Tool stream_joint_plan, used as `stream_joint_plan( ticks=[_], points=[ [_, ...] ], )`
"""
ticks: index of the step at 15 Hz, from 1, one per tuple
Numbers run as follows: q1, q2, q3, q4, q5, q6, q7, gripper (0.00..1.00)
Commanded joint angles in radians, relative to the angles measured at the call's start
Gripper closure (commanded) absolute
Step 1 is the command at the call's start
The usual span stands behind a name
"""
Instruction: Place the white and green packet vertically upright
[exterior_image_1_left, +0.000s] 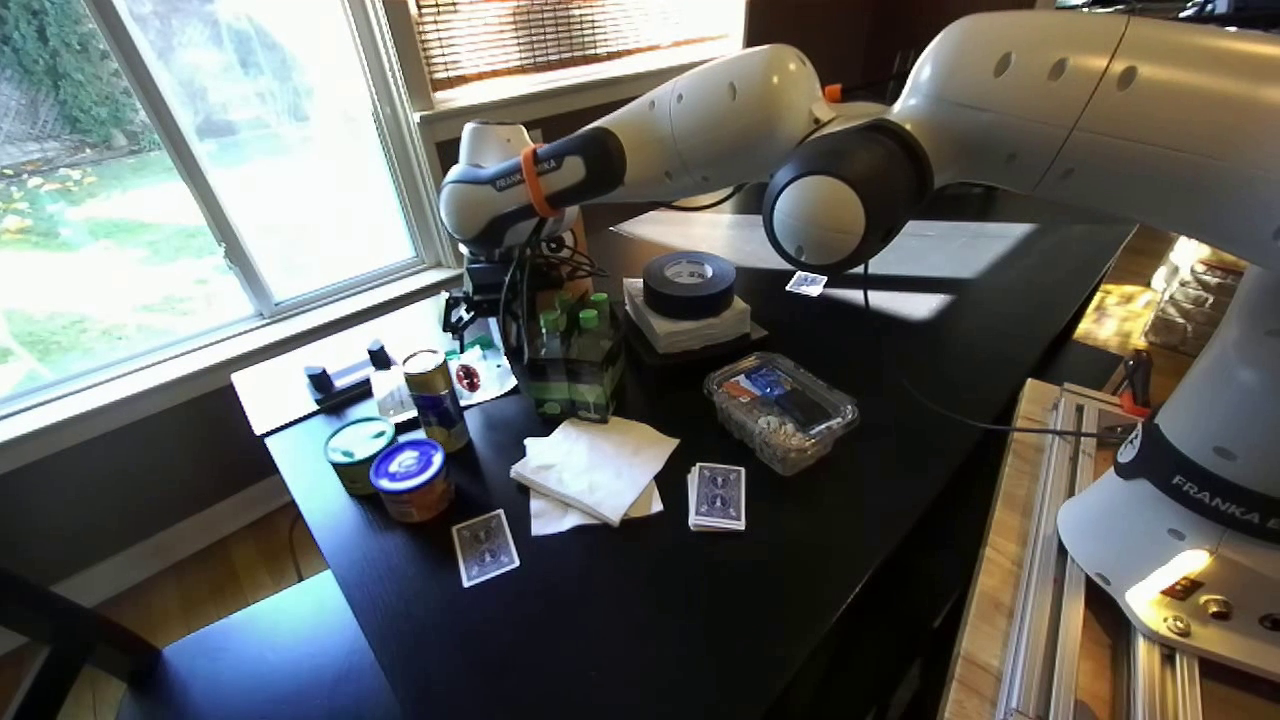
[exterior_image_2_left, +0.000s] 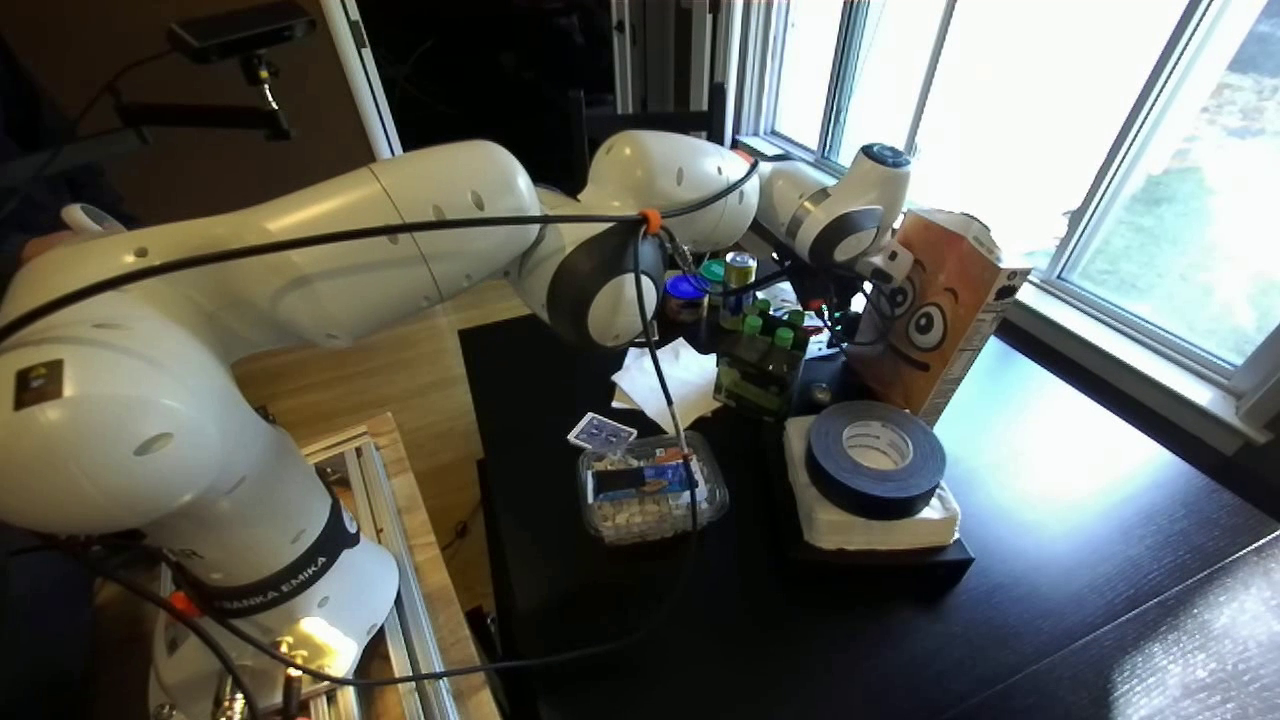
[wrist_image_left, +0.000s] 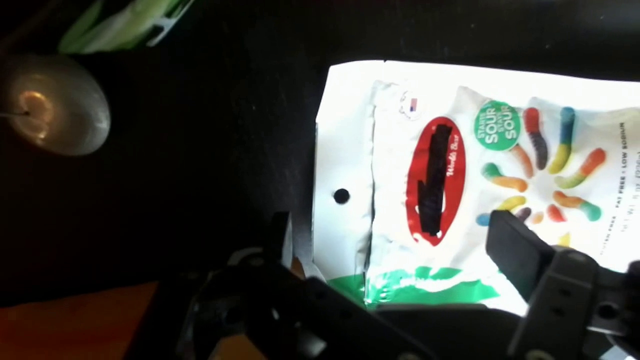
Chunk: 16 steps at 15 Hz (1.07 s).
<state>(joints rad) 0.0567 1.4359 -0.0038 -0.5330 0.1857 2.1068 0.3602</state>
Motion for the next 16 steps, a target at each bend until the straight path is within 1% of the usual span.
stream_joint_plan(
  ticks=[1,4,6,7,8,10,13,16],
  points=[
    [-0.006,0.058,0.03,0.111,-0.026,-0.052,-0.074,0.0],
    [-0.009,0.057,0.018,0.135,-0.051,-0.104,-0.147,0.0],
    [-0.015,0.07,0.022,0.163,-0.054,-0.117,-0.165,0.0],
    [-0.022,0.062,0.031,0.145,-0.041,-0.101,-0.153,0.0],
    [-0.027,0.026,0.038,0.078,-0.03,-0.061,-0.137,0.0],
    [-0.03,0.041,0.05,0.091,-0.021,-0.046,-0.114,0.0],
    [-0.035,0.059,0.067,0.1,-0.019,-0.041,-0.115,0.0],
    [-0.024,0.068,0.067,0.099,-0.026,-0.037,-0.093,0.0]
  ],
)
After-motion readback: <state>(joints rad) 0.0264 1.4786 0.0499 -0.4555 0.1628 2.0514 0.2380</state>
